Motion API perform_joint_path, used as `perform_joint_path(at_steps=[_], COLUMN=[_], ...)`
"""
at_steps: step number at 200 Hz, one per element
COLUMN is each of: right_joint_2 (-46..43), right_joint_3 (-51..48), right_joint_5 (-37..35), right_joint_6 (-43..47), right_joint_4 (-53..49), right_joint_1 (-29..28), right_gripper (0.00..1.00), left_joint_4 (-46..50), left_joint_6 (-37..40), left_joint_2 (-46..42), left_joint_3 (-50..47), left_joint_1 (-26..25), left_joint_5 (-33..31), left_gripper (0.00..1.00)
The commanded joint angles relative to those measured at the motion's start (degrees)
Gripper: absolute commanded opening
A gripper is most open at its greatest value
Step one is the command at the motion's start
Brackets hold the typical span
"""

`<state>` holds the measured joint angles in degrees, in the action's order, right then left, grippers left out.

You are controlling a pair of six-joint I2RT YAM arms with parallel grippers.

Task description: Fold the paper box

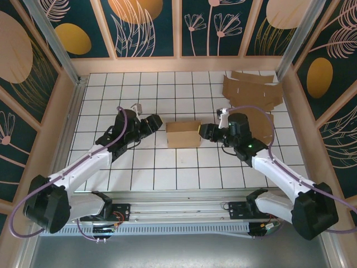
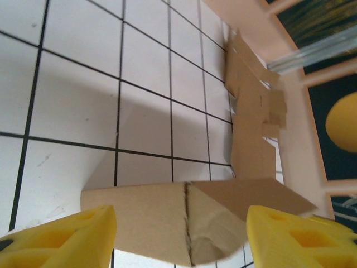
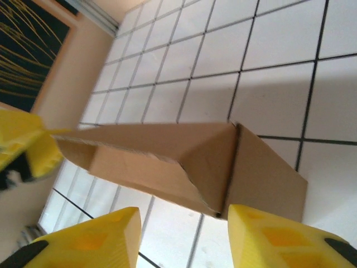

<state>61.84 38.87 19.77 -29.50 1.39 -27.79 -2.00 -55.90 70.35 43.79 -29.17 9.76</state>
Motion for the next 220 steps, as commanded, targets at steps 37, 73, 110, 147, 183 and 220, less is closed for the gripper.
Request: perform_joint_path(at_steps=[37,73,110,147,183,220], right_joint_2=[2.9,9.6,12.0,12.2,12.3,13.3], right_joint_3=[9.7,12.8,12.0,8.9,5.9,2.7], right_joint_5=[4.4,7.6,4.6,1.6,-4.1,-6.8], right_joint_6=[-9.8,-10.1,-9.8,-9.3,-8.4,-7.9], right_joint_4=[-7.7,-8.8,-9.2,-8.4,-8.2,-6.6], right_joint_1=[8.0,7.1,4.8,3.1,1.4,0.3], right_gripper=[0.7,0.7,0.54,0.43,0.33,0.31], left_joint_4=[-3.4,-7.0,-8.5,-9.9,-12.0,-10.2], left_joint_6=[-12.0,-11.7,-11.7,-12.0,-12.7,-9.6], left_joint_2=[2.6,5.2,7.0,6.3,6.5,7.4], left_joint_3=[2.5,2.1,0.4,-2.4,-6.0,-6.2], left_joint_1=[0.0,0.0,-0.1,-0.2,-0.3,-0.8], left_joint_5=[-2.1,4.2,6.2,7.9,9.0,9.9], left_gripper=[0.74,0.77,0.69,0.46,0.28,0.18])
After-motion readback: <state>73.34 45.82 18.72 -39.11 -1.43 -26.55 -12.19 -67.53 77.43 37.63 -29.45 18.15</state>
